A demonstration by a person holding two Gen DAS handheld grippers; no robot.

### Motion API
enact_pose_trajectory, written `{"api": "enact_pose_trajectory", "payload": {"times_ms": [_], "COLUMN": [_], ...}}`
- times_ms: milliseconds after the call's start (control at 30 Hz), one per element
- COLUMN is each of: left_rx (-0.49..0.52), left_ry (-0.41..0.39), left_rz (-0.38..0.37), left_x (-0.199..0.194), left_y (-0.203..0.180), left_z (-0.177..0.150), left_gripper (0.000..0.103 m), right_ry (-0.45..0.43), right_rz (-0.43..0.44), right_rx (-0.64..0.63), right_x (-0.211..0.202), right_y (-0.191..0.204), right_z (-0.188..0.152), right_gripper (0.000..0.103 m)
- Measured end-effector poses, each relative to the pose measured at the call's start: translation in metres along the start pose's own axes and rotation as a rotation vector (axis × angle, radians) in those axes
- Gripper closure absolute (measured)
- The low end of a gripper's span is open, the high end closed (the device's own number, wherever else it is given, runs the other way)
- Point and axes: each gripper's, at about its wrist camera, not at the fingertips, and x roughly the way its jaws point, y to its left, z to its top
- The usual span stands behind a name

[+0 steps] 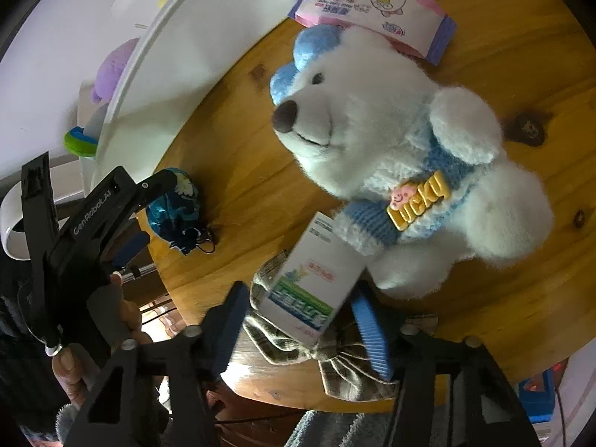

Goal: Organize objects
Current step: 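Grasp the blue drawstring ball with the left tool while the right tool grasps the white box, then carry the blue ball and white box over the tray and release both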

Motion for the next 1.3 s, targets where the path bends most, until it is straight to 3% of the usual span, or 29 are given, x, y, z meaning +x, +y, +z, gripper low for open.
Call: {"api": "enact_pose_trajectory", "payload": {"times_ms": [233,433,533,833,933,967,1033,1300], "left_rx": [-0.016,-0.061,-0.047,-0.061,-0.057,-0.056,-0.063,-0.032], "left_ry": [0.025,0.048,0.044,0.047,0.048,0.046,0.027,-0.147], "left_rz": [0.007,-0.04,-0.039,-0.034,-0.038,-0.041,-0.068,-0.176], "left_x": [0.013,0.017,0.017,0.011,0.004,0.001,-0.012,-0.098], "left_y": [0.001,0.004,0.003,0.017,0.019,0.021,0.025,0.043], "left_z": [-0.002,-0.005,-0.007,-0.025,-0.034,-0.036,-0.044,-0.06], "left_gripper": [0.003,0.033,0.036,0.042,0.043,0.043,0.043,0.042], "right_ry": [0.008,0.004,-0.001,-0.048,-0.089,-0.146,-0.185,-0.349], "right_rz": [0.012,0.023,0.03,0.038,0.03,0.024,0.012,-0.015], "right_rx": [-0.009,-0.017,-0.033,-0.111,-0.157,-0.108,-0.144,-0.234], "right_x": [0.0,-0.002,-0.005,-0.027,-0.041,-0.043,-0.051,-0.086], "right_y": [-0.004,-0.007,-0.008,0.004,0.013,0.017,0.027,0.07], "right_z": [0.0,-0.001,-0.003,-0.004,-0.01,-0.015,-0.022,-0.042], "right_gripper": [0.054,0.06,0.064,0.065,0.065,0.065,0.065,0.065]}}
